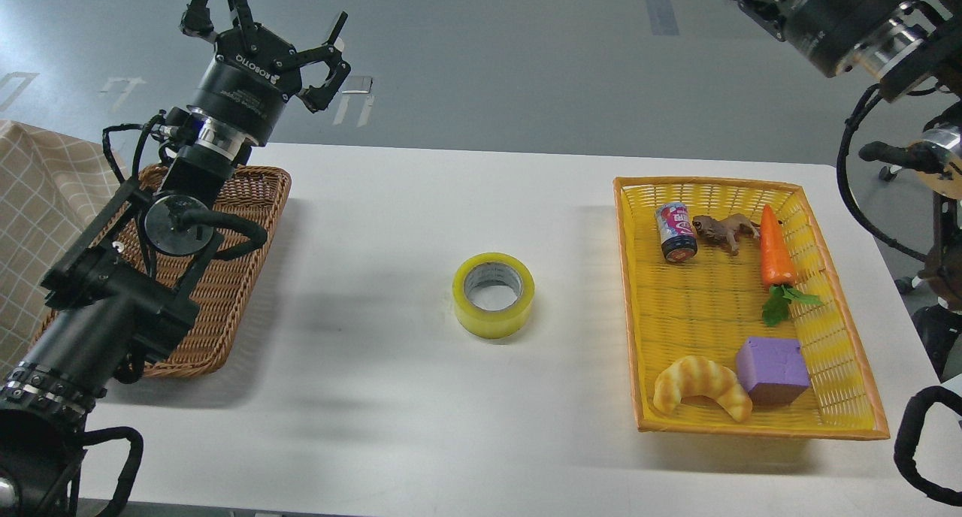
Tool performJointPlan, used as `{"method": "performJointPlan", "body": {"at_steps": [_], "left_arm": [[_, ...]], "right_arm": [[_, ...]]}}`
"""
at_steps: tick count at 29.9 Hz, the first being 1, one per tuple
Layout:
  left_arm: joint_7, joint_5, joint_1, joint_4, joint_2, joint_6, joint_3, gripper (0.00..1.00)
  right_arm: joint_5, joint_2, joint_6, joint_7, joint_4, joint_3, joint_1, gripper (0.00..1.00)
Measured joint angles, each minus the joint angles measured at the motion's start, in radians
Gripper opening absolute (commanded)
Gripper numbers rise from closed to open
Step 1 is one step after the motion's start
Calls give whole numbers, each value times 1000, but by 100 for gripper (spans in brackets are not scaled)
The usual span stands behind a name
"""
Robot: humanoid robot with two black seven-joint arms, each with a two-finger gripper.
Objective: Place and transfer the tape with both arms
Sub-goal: 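Raise the right gripper away from the tape roll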
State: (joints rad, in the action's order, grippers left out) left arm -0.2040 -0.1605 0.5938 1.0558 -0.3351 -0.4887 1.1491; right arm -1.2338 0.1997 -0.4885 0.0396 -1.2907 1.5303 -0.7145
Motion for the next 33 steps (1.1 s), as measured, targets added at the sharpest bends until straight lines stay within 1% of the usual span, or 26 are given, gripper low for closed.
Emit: {"method": "performJointPlan", "body": {"at_steps": [8,11,13,17,20,22,25,33], "left_arm": [[1,-2,-2,-1,-5,0,0,98],[0,-18,-1,-1,-8,0,0,98],[-1,-39,1,-1,-19,0,1,98],[-2,-61,5,-1,-31,0,2,98],[-2,-83,9,-1,-32,0,1,98],[-2,-114,12,0,-32,0,1,98],[-2,-180,19,1,-32,0,1,98],[-1,-436,55,3,-31,0,0,98]], "right_arm": [[207,-118,0,-2,14,177,75,100],[228,-166,0,-21,16,230,91,100],[231,-187,0,-58,17,259,104,100],[233,-197,0,-169,17,282,137,100],[233,-199,0,-233,17,283,170,100],[233,-199,0,-257,18,283,186,100],[241,-200,0,-269,18,282,207,99],[332,-200,0,-270,55,279,246,99]]}}
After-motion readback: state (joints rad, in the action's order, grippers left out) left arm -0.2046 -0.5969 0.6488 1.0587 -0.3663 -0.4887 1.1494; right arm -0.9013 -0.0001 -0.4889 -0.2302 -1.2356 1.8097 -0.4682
